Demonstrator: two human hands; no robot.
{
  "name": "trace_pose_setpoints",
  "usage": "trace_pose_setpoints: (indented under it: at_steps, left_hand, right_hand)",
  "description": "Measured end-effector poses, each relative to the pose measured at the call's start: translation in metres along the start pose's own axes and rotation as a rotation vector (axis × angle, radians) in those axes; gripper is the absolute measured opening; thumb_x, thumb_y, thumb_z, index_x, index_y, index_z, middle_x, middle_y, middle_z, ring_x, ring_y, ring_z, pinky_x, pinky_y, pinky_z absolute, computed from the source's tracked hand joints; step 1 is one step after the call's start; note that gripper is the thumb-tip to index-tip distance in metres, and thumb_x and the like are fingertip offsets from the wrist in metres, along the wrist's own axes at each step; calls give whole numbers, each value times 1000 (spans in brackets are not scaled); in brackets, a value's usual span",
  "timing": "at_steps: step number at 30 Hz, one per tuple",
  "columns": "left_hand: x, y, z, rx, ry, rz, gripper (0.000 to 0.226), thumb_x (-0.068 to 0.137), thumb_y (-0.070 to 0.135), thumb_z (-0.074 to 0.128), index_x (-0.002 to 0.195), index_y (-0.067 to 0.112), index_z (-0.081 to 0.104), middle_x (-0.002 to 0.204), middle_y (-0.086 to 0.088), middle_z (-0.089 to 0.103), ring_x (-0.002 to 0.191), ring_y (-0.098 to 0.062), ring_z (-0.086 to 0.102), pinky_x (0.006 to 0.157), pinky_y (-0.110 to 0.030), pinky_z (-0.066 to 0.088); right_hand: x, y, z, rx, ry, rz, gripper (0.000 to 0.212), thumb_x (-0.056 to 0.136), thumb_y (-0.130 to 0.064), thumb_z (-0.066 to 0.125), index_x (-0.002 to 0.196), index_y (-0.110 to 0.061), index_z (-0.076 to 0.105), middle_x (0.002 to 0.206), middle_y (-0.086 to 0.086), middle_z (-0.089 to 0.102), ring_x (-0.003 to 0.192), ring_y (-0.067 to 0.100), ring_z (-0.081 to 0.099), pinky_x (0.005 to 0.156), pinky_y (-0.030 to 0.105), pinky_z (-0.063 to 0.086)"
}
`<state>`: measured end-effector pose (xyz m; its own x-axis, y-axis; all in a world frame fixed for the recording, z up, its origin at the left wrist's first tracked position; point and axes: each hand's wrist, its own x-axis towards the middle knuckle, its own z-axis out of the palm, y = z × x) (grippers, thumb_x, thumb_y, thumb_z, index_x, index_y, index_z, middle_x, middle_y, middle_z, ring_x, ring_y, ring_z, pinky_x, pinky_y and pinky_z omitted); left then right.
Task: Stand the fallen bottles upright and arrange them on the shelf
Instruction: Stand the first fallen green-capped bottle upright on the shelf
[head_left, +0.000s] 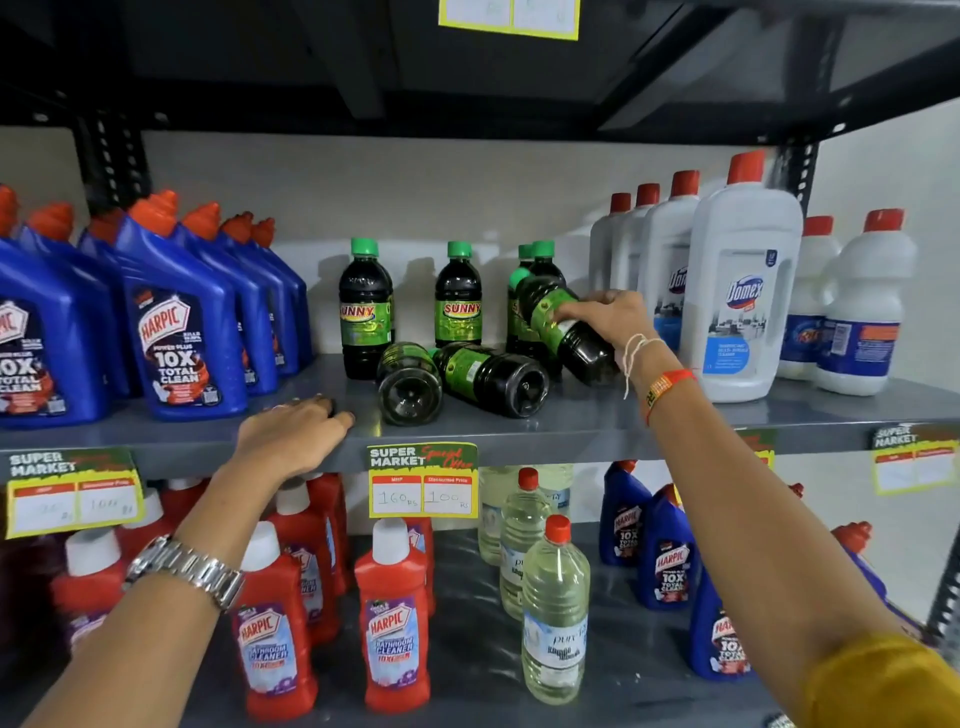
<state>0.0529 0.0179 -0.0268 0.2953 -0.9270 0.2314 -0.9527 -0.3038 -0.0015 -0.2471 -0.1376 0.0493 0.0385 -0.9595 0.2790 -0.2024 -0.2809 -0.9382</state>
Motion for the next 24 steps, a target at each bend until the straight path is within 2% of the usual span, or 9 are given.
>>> trace_pose_setpoints:
  at_steps: [1,4,6,11,14,17,19,21,24]
  left_hand:
    - [1,-2,1,20,5,13,44,90,34,28,125,19,49,128,-9,52,114,-30,49,94,-43,43]
    - [2,-5,6,75,29,47,46,89,27,23,128,21,45,137,-7,47,118,-30,48,94,-42,44]
    - [3,-7,9,98,62,60,46,88,25,22,128,22,44,139,-6,46,117,-30,49,92,-41,46]
    - [8,-11,15,102,111,49,47,87,34,20,126,25,46,137,-3,48,116,-27,50,85,-38,45]
    - [10,-11,17,134,124,65,49,86,31,19,126,25,45,138,-2,48,116,-26,50,86,-38,46]
    - [10,-10,18,117,144,55,44,88,30,23,125,26,46,138,-2,48,116,-26,50,85,-37,46]
    - [9,-9,18,90,165,40,43,89,33,23,124,27,48,136,-1,49,116,-27,51,83,-37,45]
    - [8,-8,17,105,158,42,42,89,32,25,125,26,48,136,-2,49,116,-27,50,85,-37,46]
    - [6,-6,15,130,145,56,41,90,28,28,127,24,46,137,-4,48,116,-27,50,87,-38,47]
  right_hand:
    - [-9,-5,0,155,10,2,78,37,-30,86,108,-8,62,96,14,70,75,29,71,69,41,60]
    - [-23,-13,1,462,33,-29,33,64,-10,78,92,-3,61,83,12,67,60,23,67,51,28,56]
    - [-28,-12,4,545,67,-80,26,70,-8,74,93,-3,63,76,9,66,58,19,65,51,26,55]
    - [-23,8,10,455,178,-165,29,57,-29,78,83,-19,68,87,13,72,85,32,70,83,48,57]
    - [-19,29,11,342,197,-160,44,50,-36,78,90,-28,62,94,2,71,95,24,68,91,47,54]
    - [-17,39,10,264,162,-146,69,46,-41,78,108,-26,54,109,1,67,105,21,65,95,47,51]
    - [-21,36,6,199,125,-149,73,51,-36,79,113,-26,43,106,-4,61,107,21,62,98,44,49]
    - [-23,35,3,199,83,-173,66,64,-18,79,115,-21,37,99,-8,56,107,19,61,99,39,49]
    - [-25,36,1,223,70,-188,61,71,-7,75,116,-19,35,101,-5,55,108,21,60,99,34,48]
